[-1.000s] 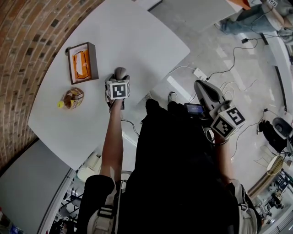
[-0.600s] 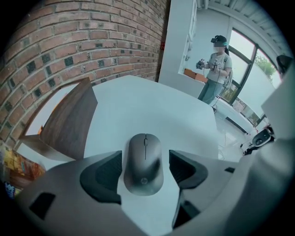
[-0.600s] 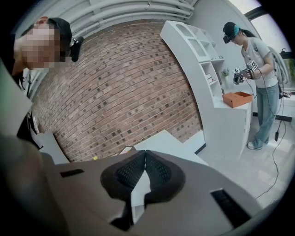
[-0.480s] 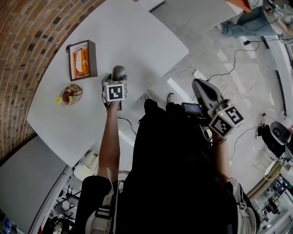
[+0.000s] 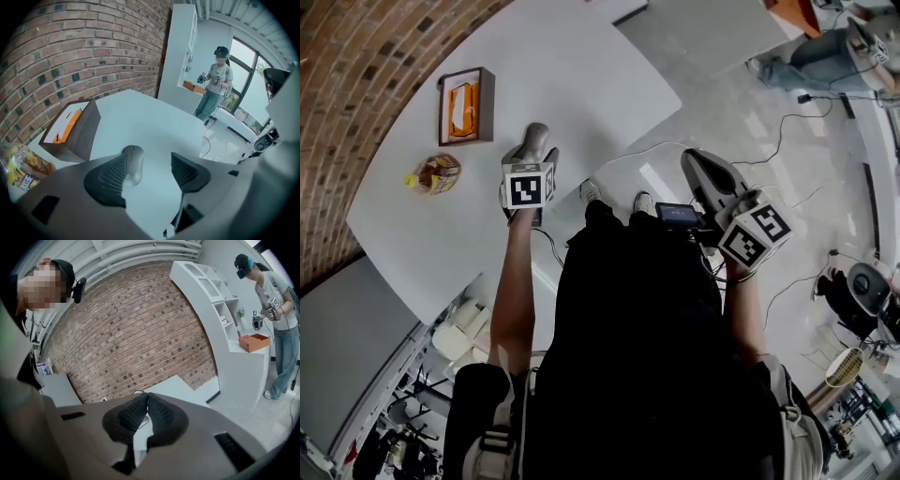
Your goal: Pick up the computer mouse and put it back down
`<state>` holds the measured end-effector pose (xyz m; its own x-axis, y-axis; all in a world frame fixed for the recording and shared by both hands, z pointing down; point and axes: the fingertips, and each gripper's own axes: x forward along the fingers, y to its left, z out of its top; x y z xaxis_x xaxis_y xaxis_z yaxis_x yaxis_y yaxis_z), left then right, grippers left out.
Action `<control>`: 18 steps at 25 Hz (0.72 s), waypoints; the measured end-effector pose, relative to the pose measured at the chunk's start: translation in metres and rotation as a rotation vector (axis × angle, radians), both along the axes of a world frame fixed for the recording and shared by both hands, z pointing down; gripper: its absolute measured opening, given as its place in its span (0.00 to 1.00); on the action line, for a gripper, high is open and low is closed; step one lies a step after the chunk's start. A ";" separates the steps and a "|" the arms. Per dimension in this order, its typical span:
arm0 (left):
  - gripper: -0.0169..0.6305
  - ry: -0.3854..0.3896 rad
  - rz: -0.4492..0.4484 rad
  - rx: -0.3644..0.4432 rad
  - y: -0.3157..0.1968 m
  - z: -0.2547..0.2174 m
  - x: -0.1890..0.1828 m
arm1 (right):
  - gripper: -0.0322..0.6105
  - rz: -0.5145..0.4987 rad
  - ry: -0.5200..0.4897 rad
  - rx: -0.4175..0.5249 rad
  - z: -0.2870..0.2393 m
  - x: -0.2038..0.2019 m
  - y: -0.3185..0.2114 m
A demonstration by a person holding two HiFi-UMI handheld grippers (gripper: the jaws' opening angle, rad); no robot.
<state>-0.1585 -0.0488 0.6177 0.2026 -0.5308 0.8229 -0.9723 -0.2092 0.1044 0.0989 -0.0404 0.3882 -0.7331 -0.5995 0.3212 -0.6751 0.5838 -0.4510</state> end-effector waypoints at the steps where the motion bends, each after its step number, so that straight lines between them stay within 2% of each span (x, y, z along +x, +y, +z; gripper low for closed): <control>1: 0.50 0.003 0.001 0.004 0.002 -0.004 0.004 | 0.08 -0.018 -0.007 0.012 -0.002 0.001 0.000; 7: 0.43 0.025 0.001 0.067 0.012 -0.041 0.030 | 0.08 -0.087 -0.006 0.061 -0.007 0.013 -0.004; 12: 0.42 0.085 0.017 0.146 0.021 -0.086 0.062 | 0.08 -0.130 -0.019 0.082 -0.008 0.013 -0.005; 18: 0.31 0.174 -0.006 0.275 0.026 -0.142 0.088 | 0.08 -0.188 -0.066 0.143 -0.023 0.006 -0.002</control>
<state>-0.0704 -0.0227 0.4752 0.3241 -0.7302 0.6015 -0.9460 -0.2471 0.2097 0.1047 -0.0429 0.3649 -0.8527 -0.4865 0.1905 -0.5203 0.7578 -0.3938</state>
